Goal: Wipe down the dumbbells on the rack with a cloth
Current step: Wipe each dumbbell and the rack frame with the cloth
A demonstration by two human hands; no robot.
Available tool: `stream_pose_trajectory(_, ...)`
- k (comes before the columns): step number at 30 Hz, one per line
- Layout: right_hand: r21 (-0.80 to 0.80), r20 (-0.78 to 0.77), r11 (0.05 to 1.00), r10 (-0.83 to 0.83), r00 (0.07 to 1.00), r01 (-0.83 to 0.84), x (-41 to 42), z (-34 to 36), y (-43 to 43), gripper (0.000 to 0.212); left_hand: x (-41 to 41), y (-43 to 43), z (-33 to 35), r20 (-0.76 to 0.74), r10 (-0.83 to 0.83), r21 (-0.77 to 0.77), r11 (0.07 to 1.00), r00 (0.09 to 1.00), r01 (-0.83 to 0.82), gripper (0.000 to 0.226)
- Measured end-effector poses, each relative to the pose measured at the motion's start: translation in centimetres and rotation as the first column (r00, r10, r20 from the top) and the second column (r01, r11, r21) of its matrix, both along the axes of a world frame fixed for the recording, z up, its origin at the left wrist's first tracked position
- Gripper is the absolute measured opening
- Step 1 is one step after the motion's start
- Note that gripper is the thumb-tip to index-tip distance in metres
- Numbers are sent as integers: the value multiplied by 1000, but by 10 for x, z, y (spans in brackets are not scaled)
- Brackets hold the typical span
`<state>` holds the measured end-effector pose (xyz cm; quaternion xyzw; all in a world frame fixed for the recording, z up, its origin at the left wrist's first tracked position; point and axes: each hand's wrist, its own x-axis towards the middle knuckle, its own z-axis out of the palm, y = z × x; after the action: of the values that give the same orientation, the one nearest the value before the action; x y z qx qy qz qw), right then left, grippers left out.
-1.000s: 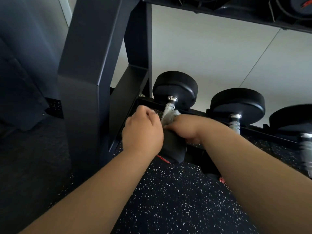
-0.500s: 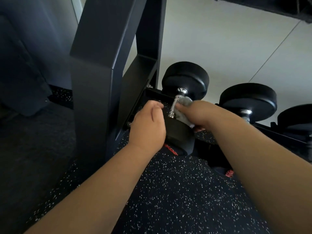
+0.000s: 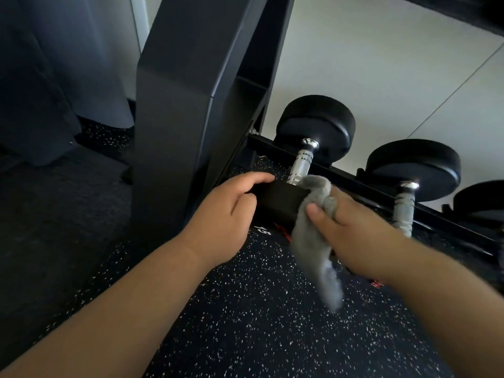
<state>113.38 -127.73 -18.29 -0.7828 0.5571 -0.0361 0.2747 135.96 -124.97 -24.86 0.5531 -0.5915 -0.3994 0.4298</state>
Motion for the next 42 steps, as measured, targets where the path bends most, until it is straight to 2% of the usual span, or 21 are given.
stream_pose_trajectory(2, -265, 47, 963, -46, 998, 57, 27, -19, 6, 59, 5, 1, -1, 21, -33, -37, 999, 999, 34, 53)
stream_pose_trajectory(4, -476, 49, 880, 21, 999, 5, 47, -28, 3, 59, 7, 0, -3, 3, -61, -74, 995, 998, 61, 58)
stream_pose_trajectory(6, -601, 28, 796, 103, 994, -66, 62, -34, -3, 55, 7, 1, -5, -20, -100, -95, 991, 995, 98, 57)
stream_pose_trajectory(8, -668, -67, 733, 113, 991, -129, 69, -42, -5, 48, 8, 3, -8, -5, -117, -92, 989, 993, 116, 58)
stream_pose_trajectory(10, -664, -144, 728, 100, 985, -171, 61, -45, -2, 54, 10, 4, -15, 23, -104, -79, 991, 994, 106, 66)
stream_pose_trajectory(12, -647, -148, 744, 91, 985, -166, 43, -41, 3, 63, 15, 5, -20, 53, -91, -41, 995, 994, 94, 71)
stream_pose_trajectory(18, -539, -197, 841, -68, 978, -50, -1, -43, 13, 69, 20, 12, -21, 143, -131, -27, 990, 981, 137, 70)
stream_pose_trajectory(21, -571, -193, 817, -40, 980, -79, 15, -46, 8, 72, 22, 13, -23, 179, -130, -36, 990, 975, 139, 75)
stream_pose_trajectory(23, -631, -224, 765, -21, 974, -128, 40, -43, -1, 70, 22, 13, -22, 173, -137, -64, 987, 975, 150, 75)
stream_pose_trajectory(26, -656, -332, 721, -10, 943, -223, 68, -35, -11, 62, 20, 14, -19, 130, -140, -94, 984, 981, 153, 63)
stream_pose_trajectory(29, -581, -366, 774, 26, 930, -251, 62, -29, -9, 68, 20, 12, -20, 126, -130, -87, 986, 983, 141, 55)
stream_pose_trajectory(31, -543, -322, 811, 40, 946, -219, 42, -28, 1, 73, 21, 11, -20, 146, -120, -74, 988, 982, 132, 58)
stream_pose_trajectory(36, -453, -281, 887, -43, 959, -93, 5, -30, 21, 83, 21, 15, -16, 142, -142, -41, 988, 980, 149, 69)
stream_pose_trajectory(38, -470, -306, 876, -42, 951, -113, 18, -30, 19, 80, 19, 16, -14, 118, -133, -21, 990, 984, 136, 70)
stream_pose_trajectory(40, -533, -356, 825, -17, 934, -188, 43, -28, 9, 72, 18, 16, -11, 89, -128, 13, 992, 988, 128, 62)
stream_pose_trajectory(42, -528, -478, 795, 12, 879, -297, 74, -22, -3, 63, 21, 16, -11, 47, -114, 26, 993, 992, 113, 50)
